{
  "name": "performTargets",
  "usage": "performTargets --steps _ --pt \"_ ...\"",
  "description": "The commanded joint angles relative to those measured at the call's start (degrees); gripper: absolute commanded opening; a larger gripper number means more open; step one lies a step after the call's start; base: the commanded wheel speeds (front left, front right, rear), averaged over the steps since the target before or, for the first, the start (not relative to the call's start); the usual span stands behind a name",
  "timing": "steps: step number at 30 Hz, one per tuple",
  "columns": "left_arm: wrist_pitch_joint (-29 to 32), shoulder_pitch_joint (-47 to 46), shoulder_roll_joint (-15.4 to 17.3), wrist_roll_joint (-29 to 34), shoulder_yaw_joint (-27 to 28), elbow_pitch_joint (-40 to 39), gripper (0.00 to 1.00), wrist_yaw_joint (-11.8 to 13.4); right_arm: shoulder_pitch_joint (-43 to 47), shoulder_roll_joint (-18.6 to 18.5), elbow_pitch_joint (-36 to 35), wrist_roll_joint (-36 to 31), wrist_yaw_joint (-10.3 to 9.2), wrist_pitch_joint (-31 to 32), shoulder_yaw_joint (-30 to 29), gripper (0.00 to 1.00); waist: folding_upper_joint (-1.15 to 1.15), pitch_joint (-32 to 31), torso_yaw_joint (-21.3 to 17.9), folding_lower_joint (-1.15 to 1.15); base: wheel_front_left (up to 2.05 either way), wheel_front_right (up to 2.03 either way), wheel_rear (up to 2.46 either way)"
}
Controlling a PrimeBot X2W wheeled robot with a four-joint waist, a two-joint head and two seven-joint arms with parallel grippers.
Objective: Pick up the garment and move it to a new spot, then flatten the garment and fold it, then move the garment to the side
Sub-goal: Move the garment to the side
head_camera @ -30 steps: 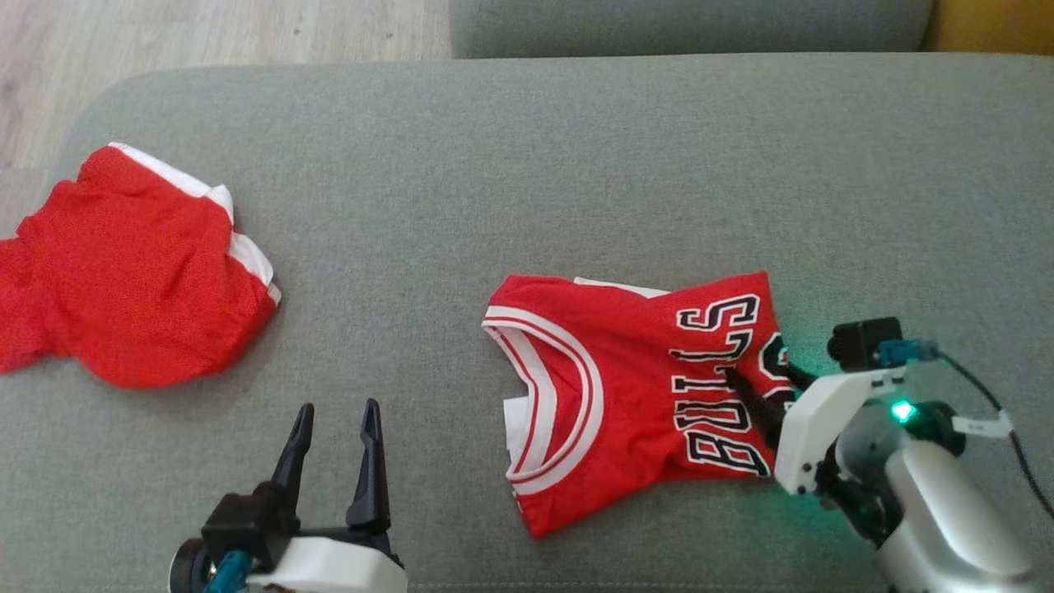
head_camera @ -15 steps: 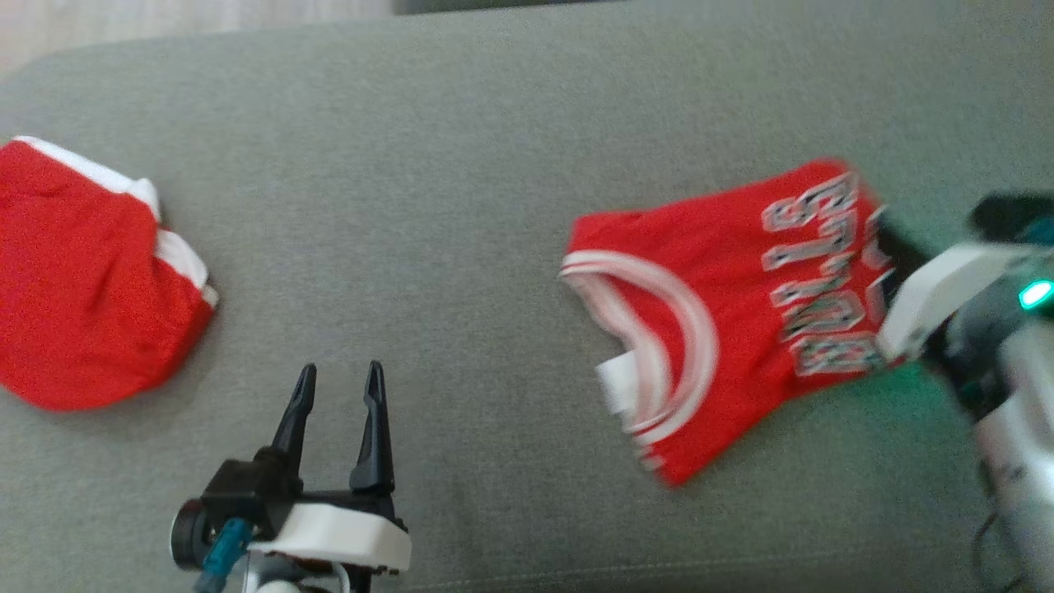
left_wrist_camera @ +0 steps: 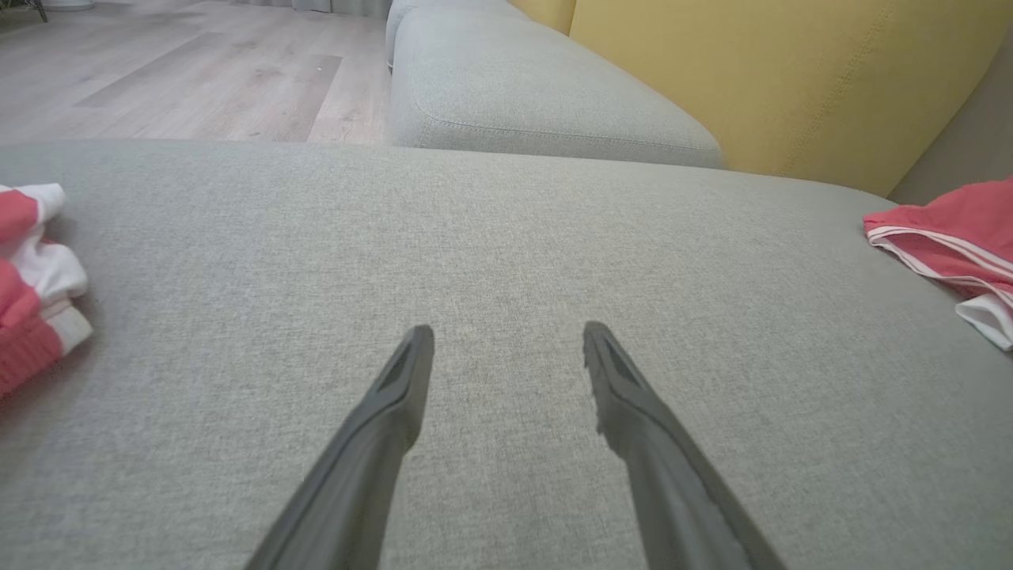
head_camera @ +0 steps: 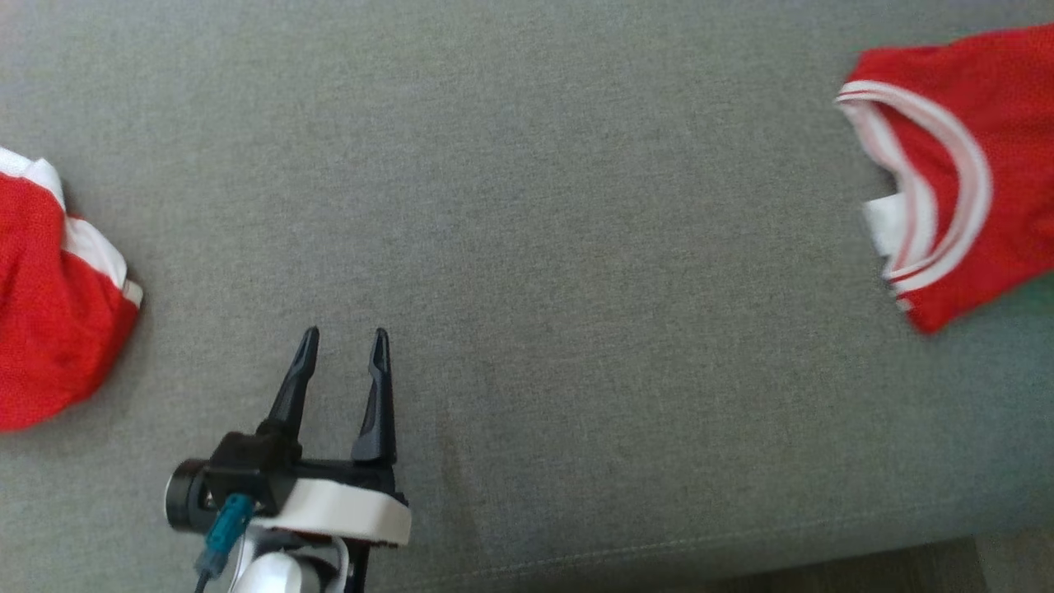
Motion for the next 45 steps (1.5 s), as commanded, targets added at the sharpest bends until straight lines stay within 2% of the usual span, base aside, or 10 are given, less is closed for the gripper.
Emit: performTargets --steps 1,6,7,8,9,16,21,30,36,45 --pt "-0.70 -1.54 -0.25 0.78 1.71 -2.18 1.00 -0.18 -1.79 -2.93 -1.06 -2.38 0.37 -0.98 -1.45 0.00 0.00 0.56 0.17 0.00 0.00 0.00 0.00" --pt "-0.70 -1.70 -0.25 1.00 1.67 -2.19 1.00 -0.35 -3.46 -3.34 0.95 -10.01 0.37 -3.80 -7.91 0.00 0.00 1.19 0.64 0.00 0.00 0.00 0.00" --pt "-0.70 -1.76 -0.25 1.03 1.68 -2.19 1.00 -0.34 -3.63 -3.06 0.98 -11.70 0.37 -4.87 -9.12 0.31 0.00 1.28 0.71 0.00 0.00 0.00 0.00" --pt "-0.70 -1.82 -0.25 1.03 1.67 -2.18 1.00 -0.30 -3.73 -2.48 1.11 -13.01 0.37 -5.69 -9.97 0.46 0.00 1.28 0.76 0.00 0.00 0.00 0.00" --pt "-0.70 -1.86 -0.25 1.02 1.68 -2.16 1.00 -0.21 -3.86 -1.86 1.28 -13.98 0.37 -6.40 -10.84 1.00 0.00 1.24 0.78 0.00 0.00 0.00 0.00" --pt "-0.70 -1.82 -0.25 -0.17 1.60 -2.17 1.00 0.84 -2.53 3.45 -2.27 -18.85 0.37 -14.31 -12.64 1.00 0.00 -1.18 0.63 0.00 0.00 0.00 0.00" --pt "-0.70 -1.29 -0.25 -1.43 1.60 -2.20 1.00 1.62 2.53 8.24 -9.37 -17.35 0.37 -19.08 -9.04 1.00 0.00 -4.14 0.05 0.00 0.00 0.00 0.00" --pt "-0.70 1.02 -0.25 -2.74 3.35 -1.93 1.00 2.44 22.54 17.14 -29.53 -9.66 0.37 -17.82 -2.36 1.00 0.00 -10.68 0.39 0.00 0.00 0.00 0.00" --pt "-0.70 3.06 -0.25 -2.42 5.22 -1.02 1.00 2.22 37.17 23.20 -40.05 -9.97 0.37 -16.57 0.72 1.00 0.00 -14.69 1.89 0.00 0.00 0.00 0.00" --pt "-0.70 5.62 -0.25 -0.78 7.05 0.94 1.00 0.47 48.46 29.67 -41.64 -11.15 0.37 -21.67 4.01 1.00 0.00 -18.05 3.10 0.00 0.00 0.00 0.00"
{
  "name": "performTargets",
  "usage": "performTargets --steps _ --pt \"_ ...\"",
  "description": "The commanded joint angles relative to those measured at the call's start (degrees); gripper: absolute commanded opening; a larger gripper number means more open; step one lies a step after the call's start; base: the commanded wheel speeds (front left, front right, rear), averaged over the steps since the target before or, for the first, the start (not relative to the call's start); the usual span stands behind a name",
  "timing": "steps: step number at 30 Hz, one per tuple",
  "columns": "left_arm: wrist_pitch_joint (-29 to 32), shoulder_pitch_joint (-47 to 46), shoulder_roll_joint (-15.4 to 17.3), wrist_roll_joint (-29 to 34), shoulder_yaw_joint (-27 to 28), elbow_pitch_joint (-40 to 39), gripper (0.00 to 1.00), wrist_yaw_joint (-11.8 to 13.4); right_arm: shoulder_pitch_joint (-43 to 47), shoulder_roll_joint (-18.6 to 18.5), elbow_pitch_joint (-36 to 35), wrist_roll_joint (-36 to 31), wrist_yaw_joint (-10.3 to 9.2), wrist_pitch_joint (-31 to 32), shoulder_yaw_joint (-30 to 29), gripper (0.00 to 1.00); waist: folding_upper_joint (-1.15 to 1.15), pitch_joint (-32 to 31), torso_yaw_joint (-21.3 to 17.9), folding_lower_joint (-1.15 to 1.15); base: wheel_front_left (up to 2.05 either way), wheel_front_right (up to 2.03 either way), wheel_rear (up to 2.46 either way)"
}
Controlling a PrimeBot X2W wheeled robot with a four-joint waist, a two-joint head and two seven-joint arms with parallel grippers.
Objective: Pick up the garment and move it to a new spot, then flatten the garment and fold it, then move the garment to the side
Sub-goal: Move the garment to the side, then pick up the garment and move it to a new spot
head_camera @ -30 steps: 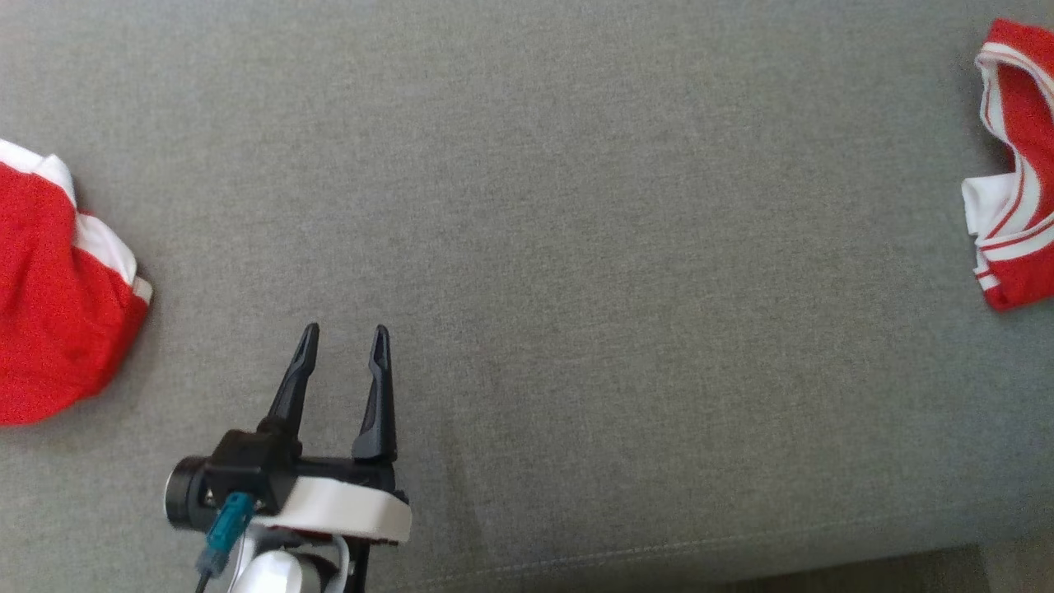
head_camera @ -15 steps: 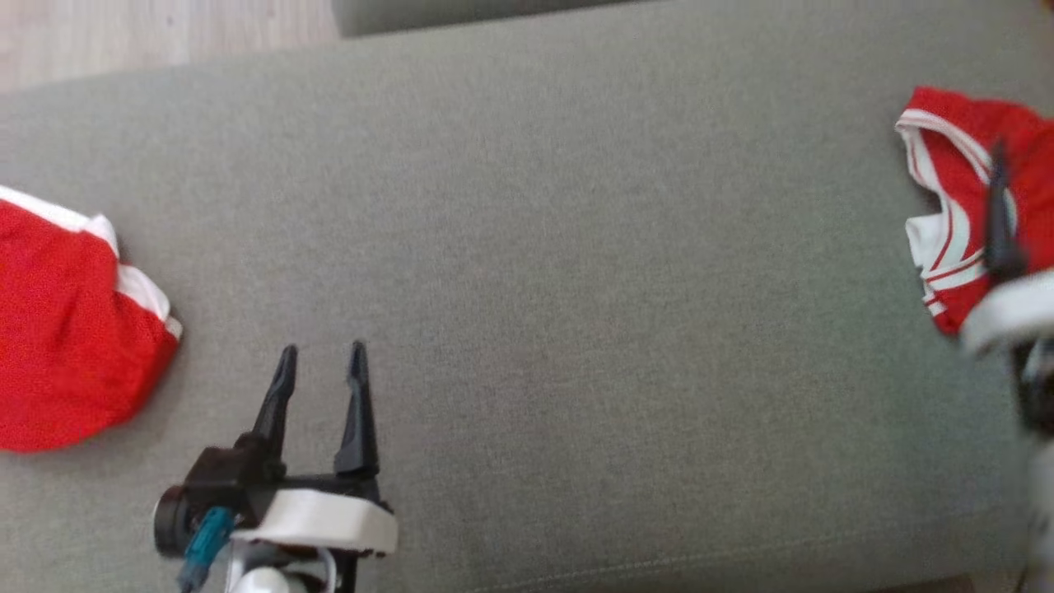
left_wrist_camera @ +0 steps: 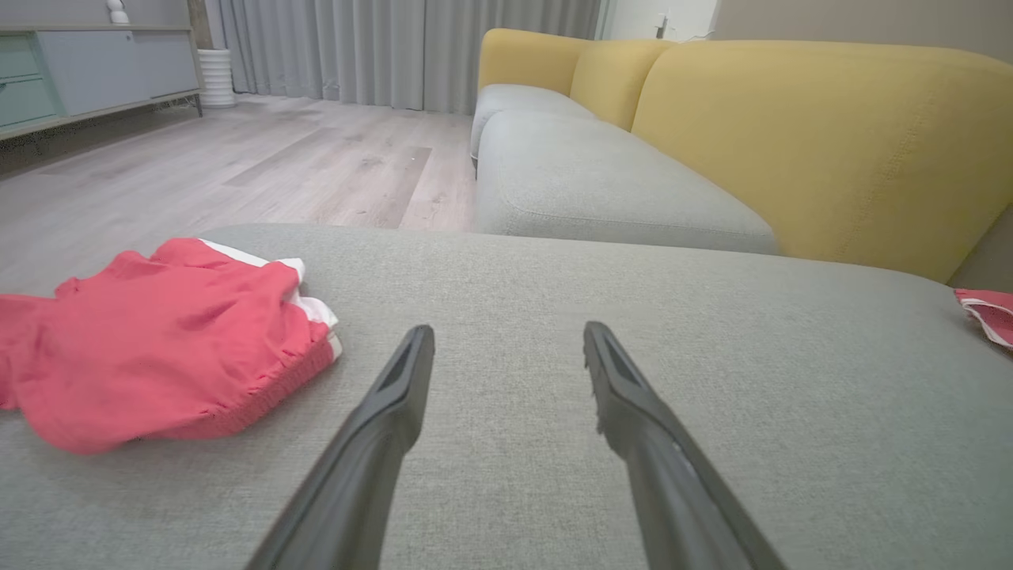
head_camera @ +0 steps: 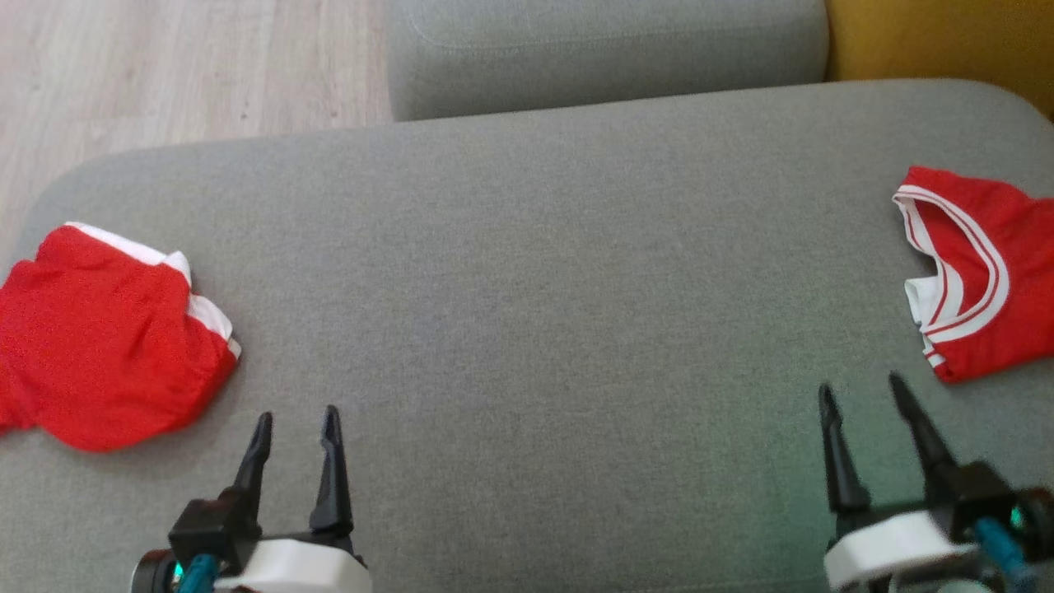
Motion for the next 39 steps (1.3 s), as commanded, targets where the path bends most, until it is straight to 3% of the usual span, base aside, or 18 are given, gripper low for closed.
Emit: performTargets --steps 1,11,22,29,39 --pt "-0.71 -1.49 -0.24 0.41 2.12 -1.55 1.00 -0.07 -1.09 -0.36 -1.24 -0.18 0.37 -0.98 1.27 1.00 0.00 -0.31 0.06 0.00 0.00 0.00 0.00" --pt "-0.71 -0.56 -0.24 1.34 2.11 0.09 1.00 -0.84 -1.27 -0.20 6.36 1.65 0.37 -4.55 1.60 1.00 0.00 -1.26 0.59 0.00 0.00 0.00 0.00" --pt "-0.71 -0.48 -0.24 1.16 1.31 0.22 1.00 -1.03 -1.87 -0.19 7.67 2.20 0.37 -4.90 1.43 1.00 0.00 -1.84 3.07 0.00 0.00 0.00 0.00" --pt "-0.71 -0.89 -0.24 0.87 0.61 0.53 1.00 -1.04 -0.65 -0.19 6.99 2.97 0.37 -4.91 1.50 1.00 0.00 -2.17 11.15 0.00 0.00 0.00 0.00" --pt "-0.71 2.02 -0.24 -0.25 1.46 0.16 1.00 0.26 0.04 -0.18 7.53 4.24 0.37 -4.91 6.85 1.00 0.00 -3.60 23.24 0.00 0.00 0.00 0.00"
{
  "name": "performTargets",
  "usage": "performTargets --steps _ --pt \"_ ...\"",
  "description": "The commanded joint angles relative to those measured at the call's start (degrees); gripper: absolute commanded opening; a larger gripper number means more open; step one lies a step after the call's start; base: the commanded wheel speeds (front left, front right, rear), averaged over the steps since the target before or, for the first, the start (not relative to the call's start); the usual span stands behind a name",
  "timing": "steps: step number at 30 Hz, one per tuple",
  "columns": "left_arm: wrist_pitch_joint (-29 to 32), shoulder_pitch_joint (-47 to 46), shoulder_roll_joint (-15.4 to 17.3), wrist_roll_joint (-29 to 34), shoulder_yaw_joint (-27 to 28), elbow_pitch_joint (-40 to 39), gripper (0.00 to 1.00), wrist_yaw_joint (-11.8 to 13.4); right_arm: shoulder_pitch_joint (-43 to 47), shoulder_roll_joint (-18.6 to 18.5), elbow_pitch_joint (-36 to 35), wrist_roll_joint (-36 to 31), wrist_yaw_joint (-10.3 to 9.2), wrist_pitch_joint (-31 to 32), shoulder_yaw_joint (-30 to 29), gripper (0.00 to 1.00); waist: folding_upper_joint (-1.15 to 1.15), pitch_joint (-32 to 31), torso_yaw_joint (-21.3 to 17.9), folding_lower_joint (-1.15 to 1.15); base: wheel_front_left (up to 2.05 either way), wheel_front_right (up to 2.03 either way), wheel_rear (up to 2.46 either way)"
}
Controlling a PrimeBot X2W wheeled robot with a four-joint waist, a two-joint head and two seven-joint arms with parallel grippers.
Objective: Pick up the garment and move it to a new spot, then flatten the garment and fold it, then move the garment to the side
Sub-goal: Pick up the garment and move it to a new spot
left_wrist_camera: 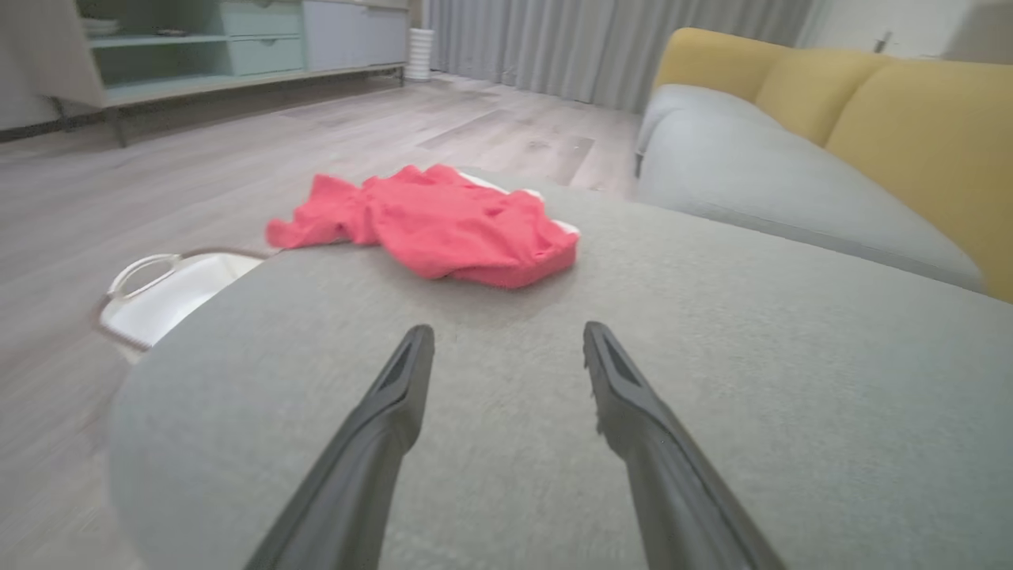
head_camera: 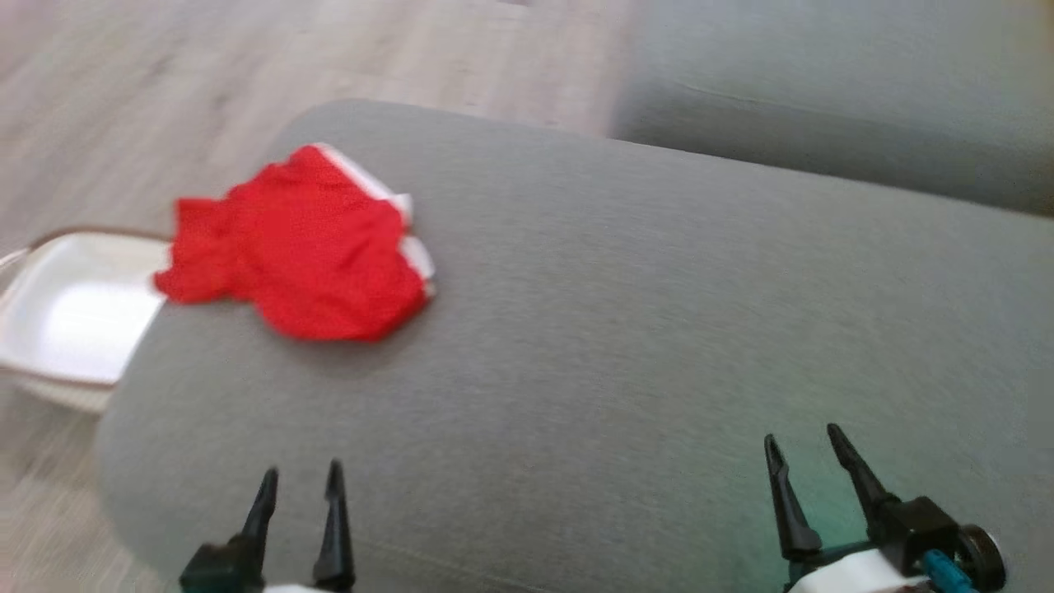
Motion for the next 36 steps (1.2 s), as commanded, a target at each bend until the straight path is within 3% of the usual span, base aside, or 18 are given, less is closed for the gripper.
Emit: performTargets --steps 1,7,14,20,29,36 --pt "-0.71 -1.04 -0.28 -0.68 2.18 -2.13 1.00 0.32 -0.90 -0.40 -1.50 0.49 0.37 -0.78 1.73 1.00 0.00 -1.04 4.42 0.00 0.00 0.00 0.00" --pt "-0.71 0.01 -0.28 -1.61 3.31 -3.61 1.00 1.28 -0.81 -0.40 -1.13 0.56 0.37 -0.78 2.77 1.00 0.00 -1.11 5.81 0.00 0.00 0.00 0.00" --pt "-0.71 -2.89 -0.28 -1.44 6.27 -5.59 1.00 0.90 -1.70 -0.40 -1.47 -0.92 0.37 -0.78 2.10 1.00 0.00 2.27 1.78 0.00 0.00 0.00 0.00" --pt "-0.71 -10.83 -0.28 -1.15 6.75 -5.61 1.00 -0.35 -4.49 -0.40 -2.93 -3.98 0.37 -0.72 1.89 1.00 0.00 10.88 -2.12 0.00 0.00 0.00 0.00" --pt "0.65 -31.91 0.79 0.23 6.48 11.93 1.00 -3.18 -9.94 -0.40 -5.91 -8.42 0.37 0.15 1.03 1.00 0.00 24.39 -4.73 0.00 0.00 0.00 0.00" --pt "7.22 -44.81 2.39 0.28 5.45 28.48 1.00 -4.54 -13.08 -0.76 -6.25 -9.18 0.37 0.24 1.29 1.00 0.00 28.33 -5.87 0.00 0.00 0.00 0.00"
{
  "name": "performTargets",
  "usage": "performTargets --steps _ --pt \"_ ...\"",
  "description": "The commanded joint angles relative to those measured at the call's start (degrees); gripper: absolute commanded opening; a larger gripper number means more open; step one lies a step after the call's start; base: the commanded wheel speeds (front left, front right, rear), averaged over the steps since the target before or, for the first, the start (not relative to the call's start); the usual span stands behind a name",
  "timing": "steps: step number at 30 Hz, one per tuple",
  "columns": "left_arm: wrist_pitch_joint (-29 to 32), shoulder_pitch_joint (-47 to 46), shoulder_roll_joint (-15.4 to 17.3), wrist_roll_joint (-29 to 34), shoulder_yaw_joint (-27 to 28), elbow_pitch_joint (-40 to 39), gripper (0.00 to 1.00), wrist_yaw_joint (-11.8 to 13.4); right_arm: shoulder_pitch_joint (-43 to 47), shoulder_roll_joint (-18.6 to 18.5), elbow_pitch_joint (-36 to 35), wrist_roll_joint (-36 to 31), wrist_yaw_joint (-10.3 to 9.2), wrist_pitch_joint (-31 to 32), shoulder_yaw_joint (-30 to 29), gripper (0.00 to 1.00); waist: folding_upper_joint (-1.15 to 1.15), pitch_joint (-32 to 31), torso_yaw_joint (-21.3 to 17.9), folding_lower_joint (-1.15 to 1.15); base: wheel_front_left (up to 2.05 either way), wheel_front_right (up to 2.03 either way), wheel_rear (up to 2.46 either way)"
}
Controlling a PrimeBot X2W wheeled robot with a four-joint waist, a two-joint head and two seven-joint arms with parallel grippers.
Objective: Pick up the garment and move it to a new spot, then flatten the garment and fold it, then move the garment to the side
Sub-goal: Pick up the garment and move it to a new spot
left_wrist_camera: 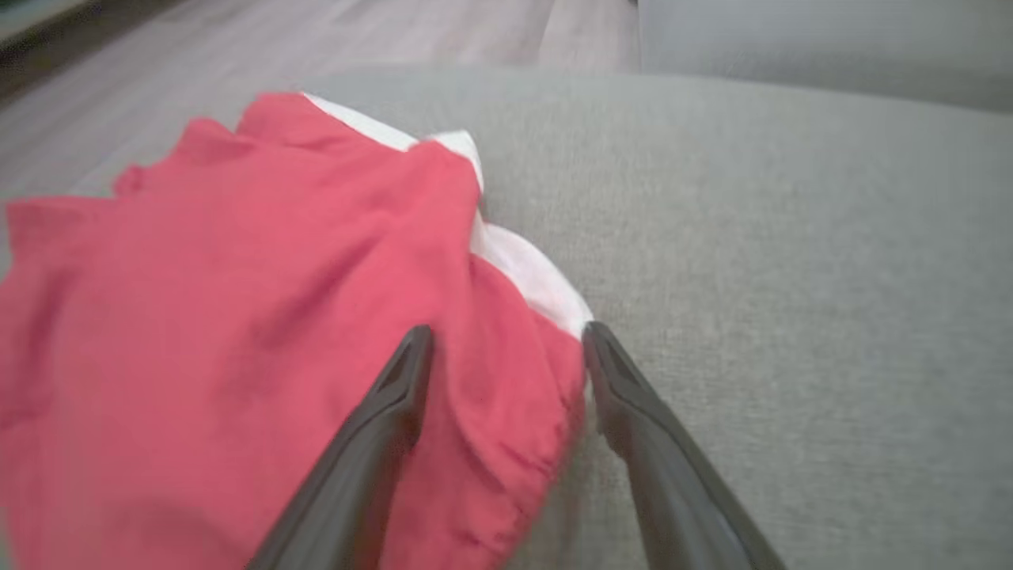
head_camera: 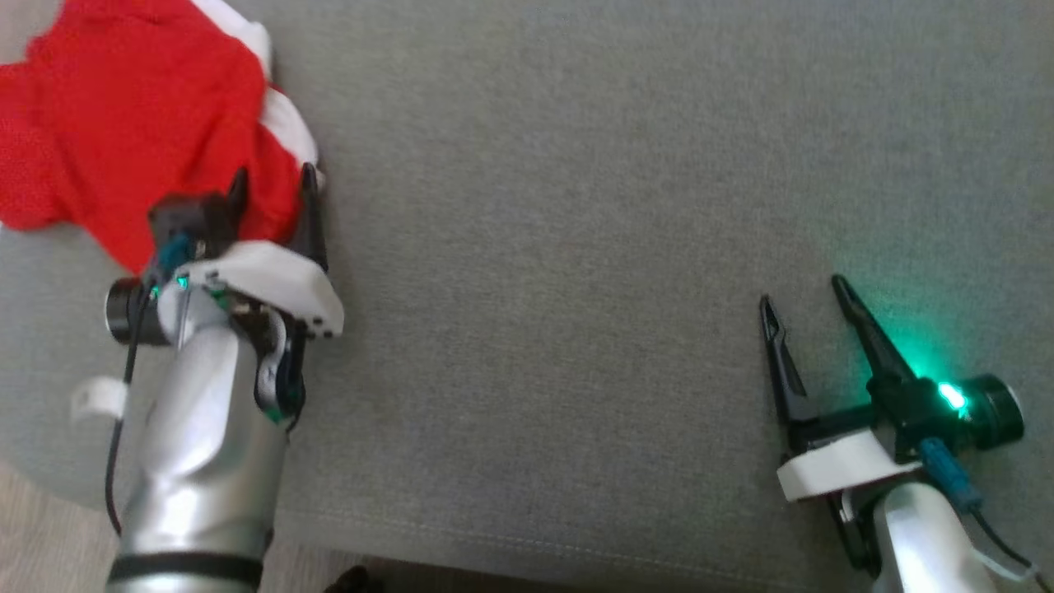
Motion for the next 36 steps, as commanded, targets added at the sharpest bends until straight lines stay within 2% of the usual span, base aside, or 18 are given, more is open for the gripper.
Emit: performTargets --steps 1,3,4,5,6,12,17,22,30,36 --pt "0.30 -2.11 2.21 -0.12 1.41 0.89 1.00 -0.18 -1.09 -0.53 -1.42 -0.28 0.37 0.05 1.36 1.00 0.00 1.63 -1.34 0.00 0.00 0.00 0.00" --pt "1.06 -3.16 2.15 -0.57 1.47 3.11 1.00 -0.50 -1.30 -0.53 -1.31 -0.22 0.37 0.04 1.28 1.00 0.00 1.62 -1.47 0.00 0.00 0.00 0.00" --pt "1.83 -4.04 2.14 -0.86 1.41 5.24 0.77 -0.83 -1.42 -0.53 -1.13 -0.16 0.37 0.03 1.28 1.00 0.00 1.46 -1.62 0.00 0.00 0.00 0.00" --pt "1.83 -4.76 2.11 -1.16 1.63 6.84 0.17 -0.75 -1.45 -0.53 -0.90 -0.10 0.37 0.01 1.27 1.00 0.00 1.17 -1.76 0.00 0.00 0.00 0.00" --pt "1.65 -5.34 2.02 -1.62 1.91 8.25 0.00 -0.72 -1.41 -0.52 -0.65 -0.03 0.37 0.00 1.24 1.00 0.00 0.80 -1.90 0.00 0.00 0.00 0.00" --pt "0.51 -5.56 1.51 -3.57 2.32 12.74 0.00 -1.58 -0.48 -0.37 0.67 0.85 0.37 -0.19 0.89 1.00 0.00 -3.32 -2.59 0.00 0.00 0.00 0.00" --pt "0.90 -3.10 0.69 -5.64 1.26 7.74 0.00 -4.30 1.24 -0.22 1.96 2.18 0.37 -0.48 0.76 1.00 0.00 -8.12 -3.16 0.00 0.00 0.00 0.00" --pt "5.82 2.84 0.07 -7.77 -1.20 -4.88 0.00 -5.45 2.75 -0.18 3.12 5.36 0.37 -0.74 1.61 1.00 0.00 -12.33 -4.49 0.00 0.00 0.00 0.00" --pt "16.79 15.86 -0.31 -11.34 -7.25 -30.81 0.00 -3.92 4.05 -0.17 4.39 9.04 0.37 -0.93 2.89 1.00 0.00 -16.33 -8.23 0.00 0.00 0.00 0.00" --pt "22.78 19.26 -0.43 -14.94 -14.98 -45.66 0.00 -3.03 4.76 -0.17 4.50 10.79 0.37 -0.96 3.75 1.00 0.00 -18.43 -11.66 0.00 0.00 0.00 0.00"
